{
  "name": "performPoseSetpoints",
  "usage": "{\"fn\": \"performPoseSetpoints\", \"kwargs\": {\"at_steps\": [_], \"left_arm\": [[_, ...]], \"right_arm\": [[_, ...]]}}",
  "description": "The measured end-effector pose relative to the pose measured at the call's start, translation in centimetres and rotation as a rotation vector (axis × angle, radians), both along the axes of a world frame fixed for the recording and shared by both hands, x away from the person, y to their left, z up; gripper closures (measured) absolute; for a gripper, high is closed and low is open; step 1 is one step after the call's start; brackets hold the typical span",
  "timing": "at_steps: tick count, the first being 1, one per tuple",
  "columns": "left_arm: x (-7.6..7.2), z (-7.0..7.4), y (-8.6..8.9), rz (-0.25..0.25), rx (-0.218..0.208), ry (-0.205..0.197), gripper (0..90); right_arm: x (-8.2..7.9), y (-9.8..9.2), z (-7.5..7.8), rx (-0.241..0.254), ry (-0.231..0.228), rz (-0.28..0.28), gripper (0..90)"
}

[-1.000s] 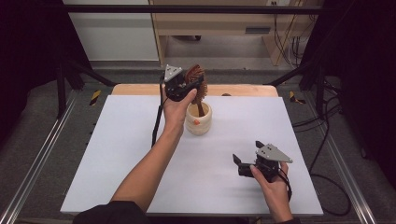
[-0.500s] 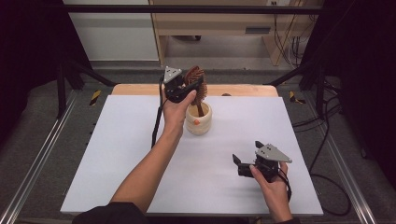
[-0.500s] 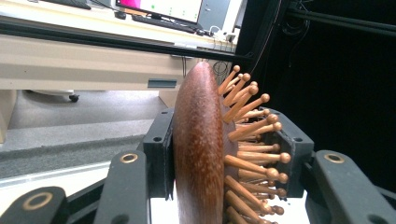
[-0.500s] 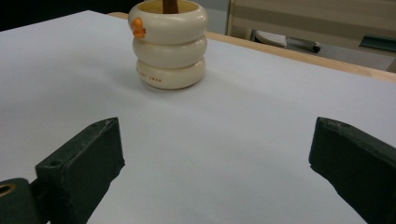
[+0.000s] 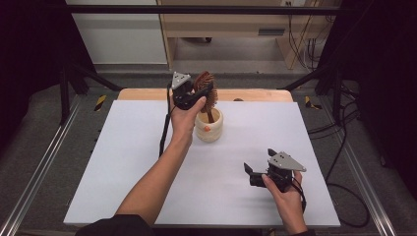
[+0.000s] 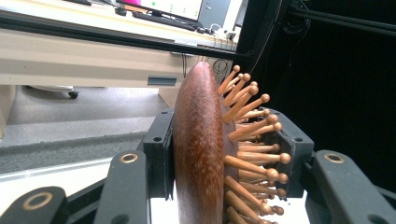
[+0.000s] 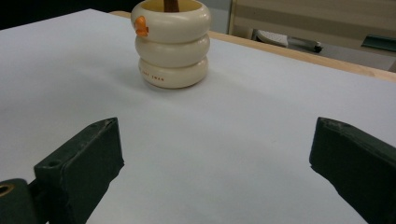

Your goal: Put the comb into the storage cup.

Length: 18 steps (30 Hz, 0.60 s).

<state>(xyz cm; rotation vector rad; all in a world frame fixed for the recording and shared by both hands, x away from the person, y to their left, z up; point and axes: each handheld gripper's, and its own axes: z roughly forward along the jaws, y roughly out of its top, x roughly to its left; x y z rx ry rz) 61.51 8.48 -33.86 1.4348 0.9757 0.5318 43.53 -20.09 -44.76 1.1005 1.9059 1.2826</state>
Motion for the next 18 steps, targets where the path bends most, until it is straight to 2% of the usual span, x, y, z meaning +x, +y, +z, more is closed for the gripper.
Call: {"fn": "performPoseSetpoints", "kwargs": {"at_steps": [18], "left_arm": [[-0.08,-0.92,0.1,-0.001,-0.015,0.018,49.9]], "right_arm": [[0.05,0.33,-0.22,-0.01,0.009,0.0,3.5]]}}
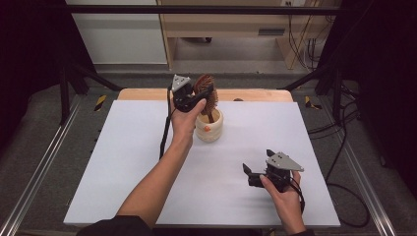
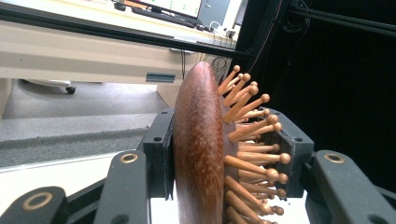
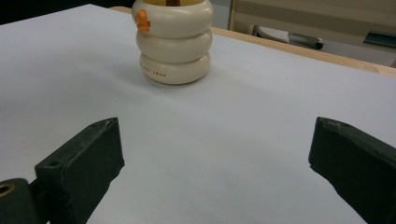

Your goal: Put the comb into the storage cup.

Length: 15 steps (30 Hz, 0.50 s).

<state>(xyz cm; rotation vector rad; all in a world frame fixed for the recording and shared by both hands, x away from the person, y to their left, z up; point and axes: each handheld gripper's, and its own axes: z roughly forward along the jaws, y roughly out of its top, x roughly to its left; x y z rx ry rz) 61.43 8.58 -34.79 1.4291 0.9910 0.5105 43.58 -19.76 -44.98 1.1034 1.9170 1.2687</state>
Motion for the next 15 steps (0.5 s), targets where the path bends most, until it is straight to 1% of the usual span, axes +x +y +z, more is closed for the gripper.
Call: {"fn": "performPoseSetpoints", "kwargs": {"at_steps": [3,5,8,10,15], "left_arm": [[-0.07,-0.29,0.19,0.003,-0.005,0.003,49.9],[-0.13,-0.38,0.33,-0.001,0.002,0.002,49.9],[-0.09,-0.37,0.47,0.004,-0.004,0.001,49.9],[-0.07,-0.34,0.48,0.006,-0.016,0.001,49.9],[-0.04,-0.39,0.39,0.004,-0.02,0.003,49.9]], "right_arm": [[0.03,0.03,-0.03,0.0,0.001,-0.003,3.6],[-0.03,0.02,0.02,0.005,0.001,-0.005,3.4],[-0.04,0.02,0.07,0.006,-0.004,-0.002,3.4],[-0.02,-0.02,0.06,0.006,-0.001,-0.003,3.5],[-0.02,-0.06,0.06,0.008,-0.002,-0.002,3.4]]}}
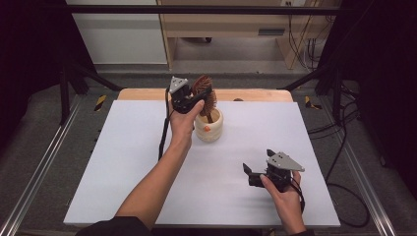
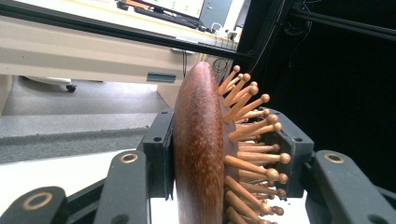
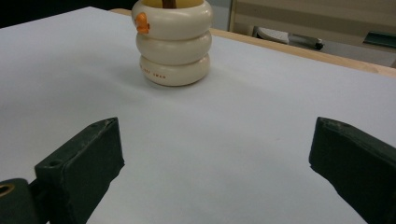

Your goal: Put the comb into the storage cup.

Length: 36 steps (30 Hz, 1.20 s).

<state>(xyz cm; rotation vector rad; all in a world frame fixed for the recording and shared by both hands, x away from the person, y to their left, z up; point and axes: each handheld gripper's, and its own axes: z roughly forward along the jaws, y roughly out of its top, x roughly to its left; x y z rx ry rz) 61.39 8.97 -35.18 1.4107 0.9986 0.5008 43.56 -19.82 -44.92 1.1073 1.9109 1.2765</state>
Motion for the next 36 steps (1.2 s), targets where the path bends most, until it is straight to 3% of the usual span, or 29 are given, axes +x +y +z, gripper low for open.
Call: {"fn": "performPoseSetpoints", "kwargs": {"at_steps": [36], "left_arm": [[0.19,-0.82,-0.11,-0.004,-0.026,0.021,49.8]], "right_arm": [[0.08,-0.15,-0.14,0.003,0.014,0.001,3.5]]}}
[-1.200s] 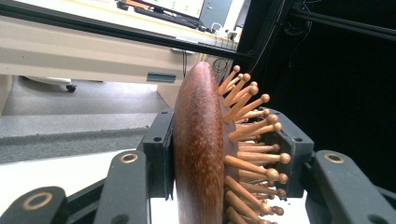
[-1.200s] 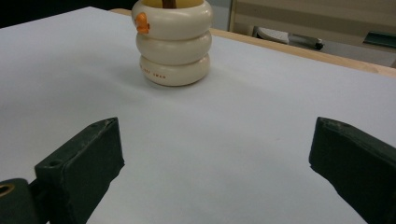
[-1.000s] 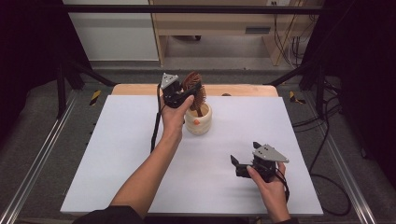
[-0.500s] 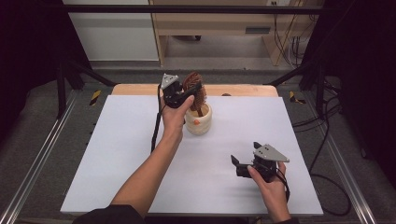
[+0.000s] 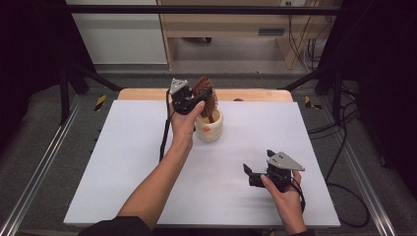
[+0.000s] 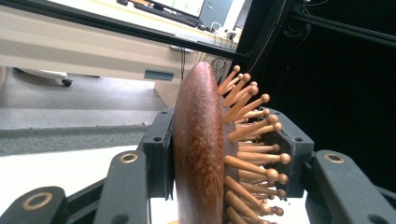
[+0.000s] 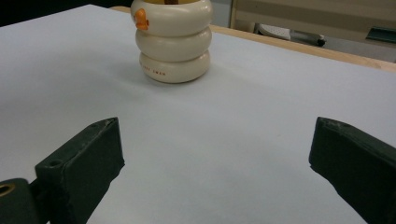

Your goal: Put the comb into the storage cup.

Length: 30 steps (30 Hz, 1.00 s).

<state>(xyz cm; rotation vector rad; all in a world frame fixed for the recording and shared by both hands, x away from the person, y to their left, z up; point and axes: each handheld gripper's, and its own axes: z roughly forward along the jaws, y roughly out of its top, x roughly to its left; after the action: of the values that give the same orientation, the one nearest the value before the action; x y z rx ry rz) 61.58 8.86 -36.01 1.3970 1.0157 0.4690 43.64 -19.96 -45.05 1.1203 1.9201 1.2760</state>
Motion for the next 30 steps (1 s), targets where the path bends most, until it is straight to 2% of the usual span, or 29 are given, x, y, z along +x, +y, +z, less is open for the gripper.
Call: {"fn": "performPoseSetpoints", "kwargs": {"at_steps": [11,30], "left_arm": [[0.24,-0.34,0.2,0.014,-0.012,0.01,49.8],[0.19,-0.59,0.65,0.009,-0.03,0.016,49.6]], "right_arm": [[0.09,0.22,-0.14,-0.003,0.007,0.004,3.7],[-0.01,0.37,-0.12,-0.002,0.007,0.015,3.6]]}}
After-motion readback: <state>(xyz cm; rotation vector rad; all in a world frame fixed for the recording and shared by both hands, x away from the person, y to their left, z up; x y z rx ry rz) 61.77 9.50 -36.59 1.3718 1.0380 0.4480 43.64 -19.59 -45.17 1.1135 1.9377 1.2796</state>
